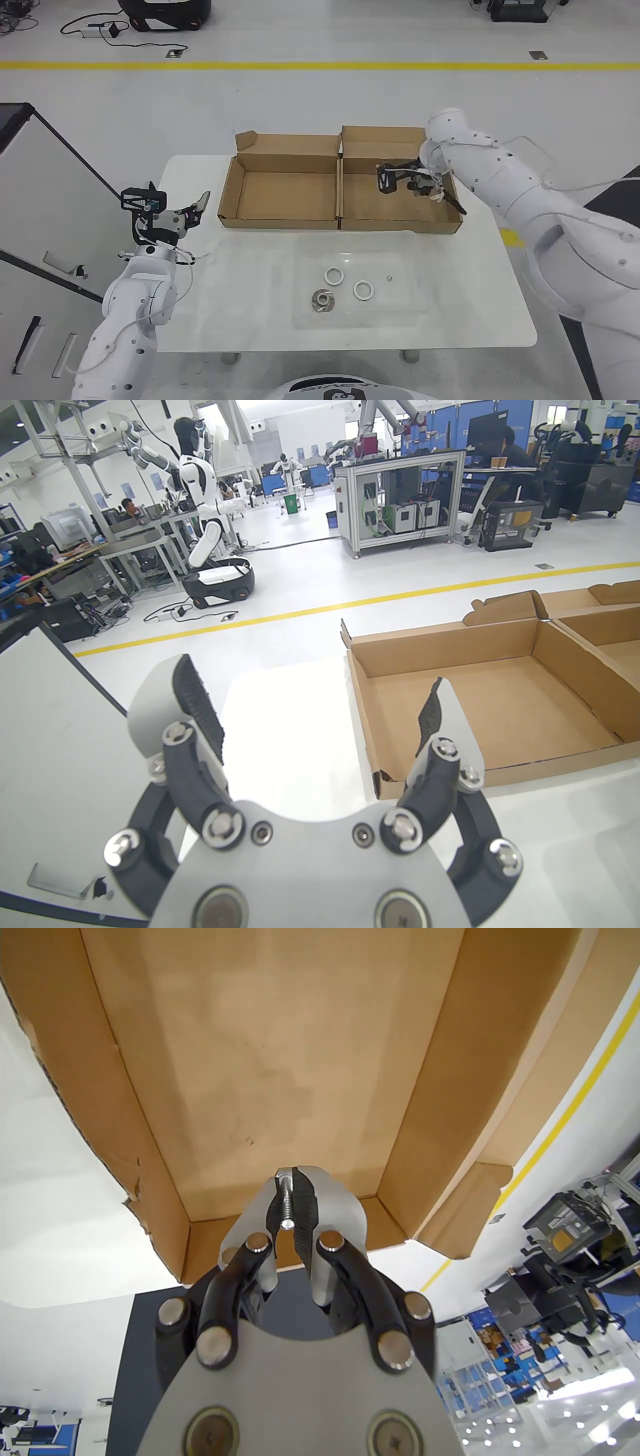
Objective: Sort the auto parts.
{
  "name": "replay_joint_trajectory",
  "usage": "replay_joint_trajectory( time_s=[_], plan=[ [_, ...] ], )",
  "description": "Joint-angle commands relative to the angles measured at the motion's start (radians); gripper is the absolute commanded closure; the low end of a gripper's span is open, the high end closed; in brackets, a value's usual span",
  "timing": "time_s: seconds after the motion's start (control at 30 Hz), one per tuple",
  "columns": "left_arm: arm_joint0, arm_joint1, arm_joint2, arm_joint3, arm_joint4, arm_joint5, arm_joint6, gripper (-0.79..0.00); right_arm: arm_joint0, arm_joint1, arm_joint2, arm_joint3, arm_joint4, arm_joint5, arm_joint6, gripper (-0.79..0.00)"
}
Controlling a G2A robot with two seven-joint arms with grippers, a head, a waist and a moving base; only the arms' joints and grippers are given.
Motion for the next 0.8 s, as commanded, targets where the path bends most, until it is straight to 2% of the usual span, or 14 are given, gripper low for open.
replay_joint_trajectory(
  time_s=[0.0, 0.77],
  plan=[
    [0.0, 0.0, 0.0, 0.0, 0.0, 0.0, 0.0, -0.785, -0.007, -0.006, 0.0, 0.017, -0.013, 0.0, -0.005, 0.0],
    [0.0, 0.0, 0.0, 0.0, 0.0, 0.0, 0.0, -0.785, -0.042, -0.096, 0.0, 0.275, -0.257, 0.0, -0.292, 0.0]
  ],
)
